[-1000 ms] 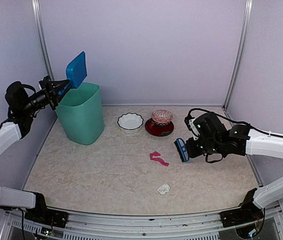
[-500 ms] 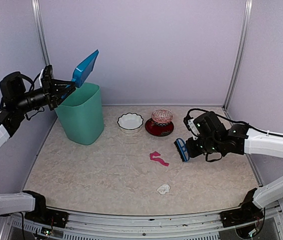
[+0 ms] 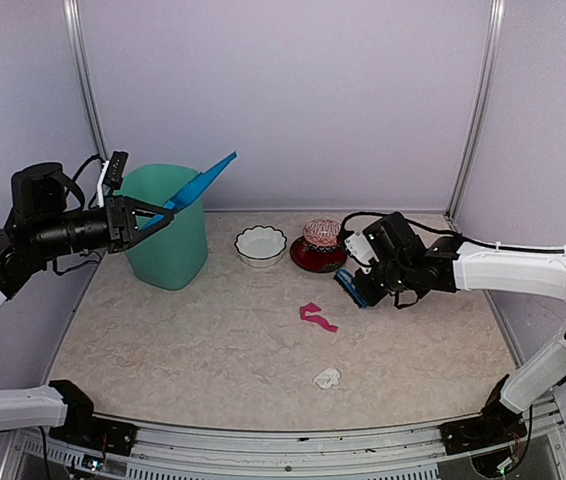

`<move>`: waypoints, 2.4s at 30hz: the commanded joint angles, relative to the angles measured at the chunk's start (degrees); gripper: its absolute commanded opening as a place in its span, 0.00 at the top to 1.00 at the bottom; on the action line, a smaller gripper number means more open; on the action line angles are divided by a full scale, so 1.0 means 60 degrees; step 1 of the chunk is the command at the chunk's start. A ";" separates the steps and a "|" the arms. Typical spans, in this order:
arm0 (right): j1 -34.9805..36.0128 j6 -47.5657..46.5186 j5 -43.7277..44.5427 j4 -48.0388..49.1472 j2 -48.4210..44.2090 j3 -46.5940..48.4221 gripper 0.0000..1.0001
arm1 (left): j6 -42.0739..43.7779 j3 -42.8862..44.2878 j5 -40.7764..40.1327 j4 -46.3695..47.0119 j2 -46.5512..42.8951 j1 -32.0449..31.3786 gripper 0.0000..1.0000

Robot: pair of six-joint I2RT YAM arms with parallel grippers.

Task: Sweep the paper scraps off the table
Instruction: Sweep the paper scraps into the dustpan.

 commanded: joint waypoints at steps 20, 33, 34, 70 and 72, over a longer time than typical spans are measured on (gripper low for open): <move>0.2547 -0.6286 -0.1510 0.0245 0.0792 -0.0467 1.00 | 0.0430 -0.1163 -0.3115 -0.2204 0.0162 -0.2643 1.00; 0.3169 -0.1749 0.2578 -0.1665 -0.1838 -0.0125 1.00 | -0.0206 -0.2384 -0.4395 -0.2099 0.0533 -0.4979 1.00; 0.3169 -0.1232 0.2753 -0.2065 -0.1964 -0.0060 1.00 | -0.0303 -0.2479 -0.4583 -0.2080 0.0617 -0.5306 1.00; 0.4094 0.4496 0.0397 -0.3426 0.2114 0.2318 1.00 | 0.0355 -0.1978 -0.7240 0.0082 0.6707 -0.9269 1.00; 0.4287 0.4326 0.0228 -0.3307 0.2258 0.2457 1.00 | 0.0365 -0.1981 -0.7142 0.0229 0.6861 -0.9182 1.00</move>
